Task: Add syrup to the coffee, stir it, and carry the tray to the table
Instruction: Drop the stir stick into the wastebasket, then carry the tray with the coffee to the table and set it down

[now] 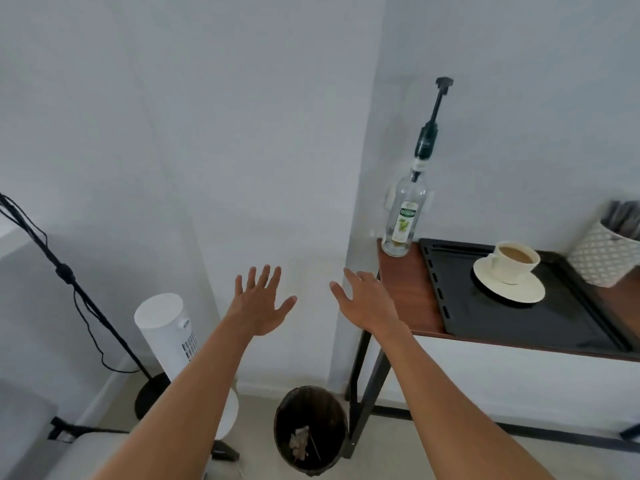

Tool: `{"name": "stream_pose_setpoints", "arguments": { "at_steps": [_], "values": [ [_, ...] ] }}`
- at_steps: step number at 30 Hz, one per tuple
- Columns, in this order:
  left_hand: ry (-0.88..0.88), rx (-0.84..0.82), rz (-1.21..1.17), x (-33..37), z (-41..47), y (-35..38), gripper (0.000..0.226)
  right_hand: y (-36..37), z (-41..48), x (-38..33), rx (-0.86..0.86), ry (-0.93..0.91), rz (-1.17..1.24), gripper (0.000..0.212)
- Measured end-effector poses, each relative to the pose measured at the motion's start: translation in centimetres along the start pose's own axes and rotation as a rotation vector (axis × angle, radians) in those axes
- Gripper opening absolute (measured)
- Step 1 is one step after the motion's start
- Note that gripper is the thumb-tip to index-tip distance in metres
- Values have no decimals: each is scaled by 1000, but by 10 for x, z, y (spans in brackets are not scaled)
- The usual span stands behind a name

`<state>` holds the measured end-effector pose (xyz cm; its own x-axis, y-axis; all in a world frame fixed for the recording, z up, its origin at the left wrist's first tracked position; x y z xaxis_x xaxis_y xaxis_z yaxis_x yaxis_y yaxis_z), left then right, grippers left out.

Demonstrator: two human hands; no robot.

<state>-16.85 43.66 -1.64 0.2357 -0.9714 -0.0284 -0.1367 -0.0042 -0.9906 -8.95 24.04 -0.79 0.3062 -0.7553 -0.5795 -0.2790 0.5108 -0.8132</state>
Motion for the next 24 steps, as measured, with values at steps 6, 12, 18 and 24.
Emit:
{"name": "stream_pose_setpoints", "arguments": {
  "at_steps": [6, 12, 18, 24],
  "values": [
    [83, 85, -21, 116, -3, -47, 81, -100, -25, 54, 115, -52, -115, 72],
    [132, 119, -50, 224, 5, -63, 80, -179, -41, 130, 189, -10, -131, 75],
    [227, 185, -138, 306, 16, -73, 74, -240, -56, 199, 276, 38, -75, 65],
    [240, 184, -139, 356, 53, -65, 69, -286, -48, 279, 388, 103, -22, 48]
  ]
}}
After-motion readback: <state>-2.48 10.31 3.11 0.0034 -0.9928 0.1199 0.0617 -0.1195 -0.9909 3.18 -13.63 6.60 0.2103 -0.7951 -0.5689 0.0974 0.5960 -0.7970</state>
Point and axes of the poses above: each hand's wrist, its own z-axis towards the middle knuckle, its own y-axis out of the palm, x = y × z, the point moved 10 cm from there along z, towards the middle knuckle, and after that the axes turned 8 degrees about z, right-handed, at the moved point
